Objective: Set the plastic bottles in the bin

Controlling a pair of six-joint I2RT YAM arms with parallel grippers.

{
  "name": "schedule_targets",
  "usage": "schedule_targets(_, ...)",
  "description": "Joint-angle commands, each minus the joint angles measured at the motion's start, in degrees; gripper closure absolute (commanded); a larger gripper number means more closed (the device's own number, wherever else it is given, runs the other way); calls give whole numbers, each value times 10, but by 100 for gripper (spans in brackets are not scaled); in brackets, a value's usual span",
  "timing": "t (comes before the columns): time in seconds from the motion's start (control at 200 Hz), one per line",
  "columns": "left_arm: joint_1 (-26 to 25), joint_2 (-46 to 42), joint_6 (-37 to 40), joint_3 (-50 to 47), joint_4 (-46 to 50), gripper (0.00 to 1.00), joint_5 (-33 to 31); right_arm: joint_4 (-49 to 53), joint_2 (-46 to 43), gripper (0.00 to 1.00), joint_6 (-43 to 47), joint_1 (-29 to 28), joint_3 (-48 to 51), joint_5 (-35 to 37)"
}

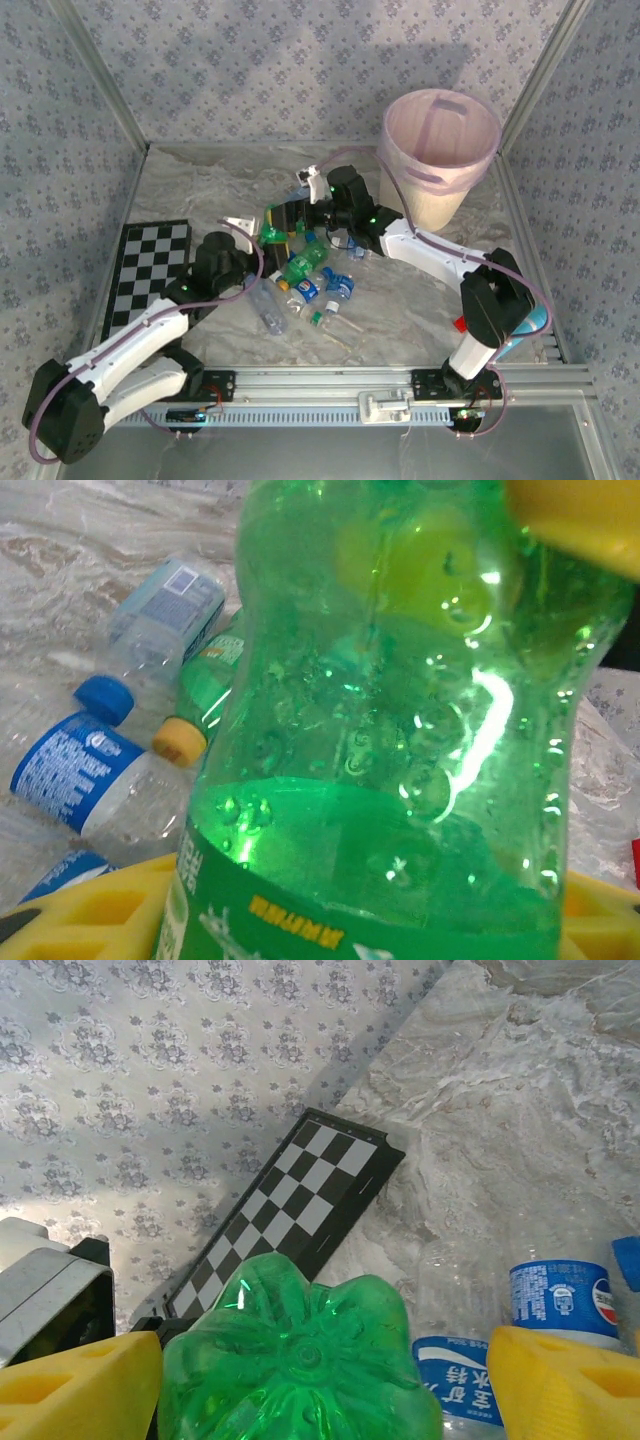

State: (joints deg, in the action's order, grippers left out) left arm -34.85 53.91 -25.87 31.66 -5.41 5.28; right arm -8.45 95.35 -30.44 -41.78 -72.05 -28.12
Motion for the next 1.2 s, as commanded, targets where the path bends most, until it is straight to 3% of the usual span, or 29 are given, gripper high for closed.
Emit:
schedule_targets(0.0,-8,7,20,26,-35,53,-8,-22,12,16,-14,-5,-12,-22)
schedule_targets(0.105,-14,13,21,30,-36,52,-9,-29,21,20,-23,-6,-13,-36)
schedule_targets(0.28,-17,9,21,29,-33,49,-19,-34,26,40,-28,-5,-15,-44)
schedule_targets(0.385,-18,3,20,26,-31,39,-28,-36,21,49,-27,-2,-12,-43)
schedule_targets(0.505,-18,-2,19,25,-19,21,-38,-15,11,51,-8,5,-17,-38)
schedule_targets(0.75,-18,-25,22,12,8,9,-78,91,-47,53,75,55,-44,48)
schedule_targets(0.83,-18,-32,17,6,18,0,-103,134,-66,54,107,74,-64,76)
schedule_targets(0.969,-18,-36,-2,-8,26,0,-169,189,-97,55,153,116,-110,108)
schedule_targets(1.194,-13,-25,-18,-15,13,0,-190,242,-131,54,223,174,-203,187)
